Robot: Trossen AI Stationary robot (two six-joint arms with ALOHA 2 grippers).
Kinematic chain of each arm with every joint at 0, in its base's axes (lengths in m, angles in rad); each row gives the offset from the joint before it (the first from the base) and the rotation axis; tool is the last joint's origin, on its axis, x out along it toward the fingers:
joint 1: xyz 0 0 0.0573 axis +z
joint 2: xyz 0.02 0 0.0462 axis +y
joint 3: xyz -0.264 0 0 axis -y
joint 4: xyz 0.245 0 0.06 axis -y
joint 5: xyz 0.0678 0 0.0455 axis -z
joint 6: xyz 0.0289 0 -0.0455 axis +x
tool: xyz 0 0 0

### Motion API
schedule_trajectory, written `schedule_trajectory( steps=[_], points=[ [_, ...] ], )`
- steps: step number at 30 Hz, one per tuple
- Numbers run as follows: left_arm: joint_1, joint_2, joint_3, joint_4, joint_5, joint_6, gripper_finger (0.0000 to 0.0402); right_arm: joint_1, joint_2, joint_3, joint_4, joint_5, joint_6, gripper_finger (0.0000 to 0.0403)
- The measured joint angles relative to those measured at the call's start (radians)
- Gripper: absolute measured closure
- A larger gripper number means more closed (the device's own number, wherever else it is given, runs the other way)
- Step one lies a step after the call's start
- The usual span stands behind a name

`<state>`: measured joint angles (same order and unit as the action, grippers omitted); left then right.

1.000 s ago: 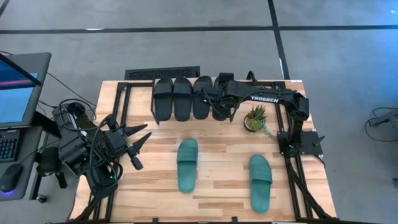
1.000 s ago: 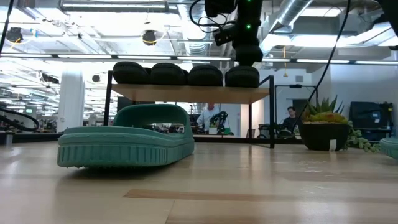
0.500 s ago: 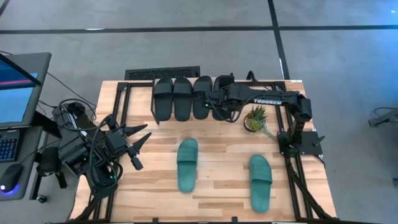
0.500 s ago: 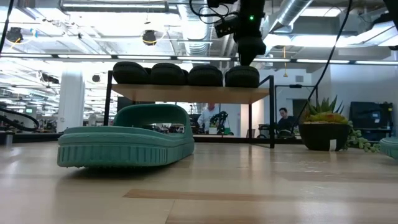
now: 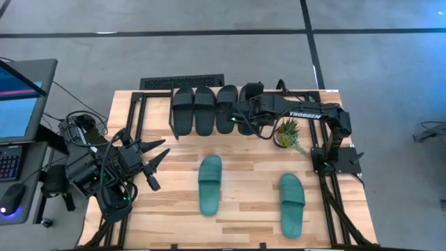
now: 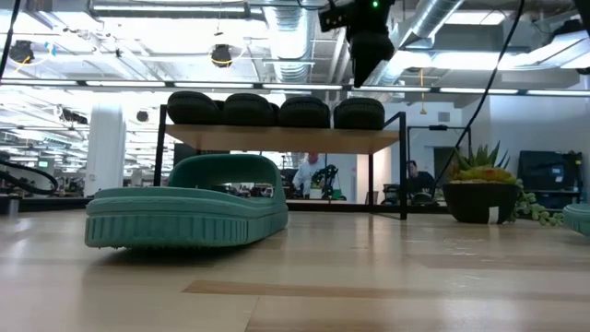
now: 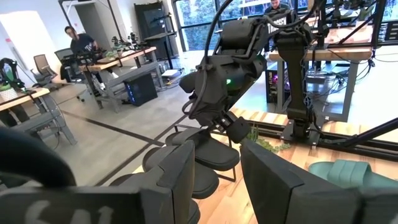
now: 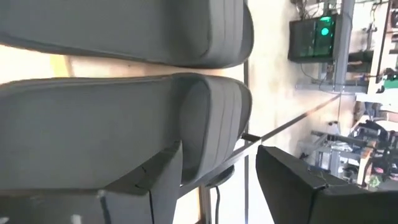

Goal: Pick and place slides into the shelf
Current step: Put the green slipper under the shelf

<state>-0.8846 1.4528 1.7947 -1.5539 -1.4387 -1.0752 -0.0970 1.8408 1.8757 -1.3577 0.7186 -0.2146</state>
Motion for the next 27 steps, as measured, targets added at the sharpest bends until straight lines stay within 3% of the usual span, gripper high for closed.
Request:
schedule_trajectory(
  steps=[16,27],
  points=[
    [0.0,0.0,0.0,-0.001,0.001,0.014,0.028,0.16,0.001,0.17,-0.213,0.016,0.147,0.0222],
    [0.0,0.0,0.0,-0.001,0.012,0.016,0.028,0.342,-0.053,0.194,-0.214,-0.013,0.281,0.0227]
  ],
)
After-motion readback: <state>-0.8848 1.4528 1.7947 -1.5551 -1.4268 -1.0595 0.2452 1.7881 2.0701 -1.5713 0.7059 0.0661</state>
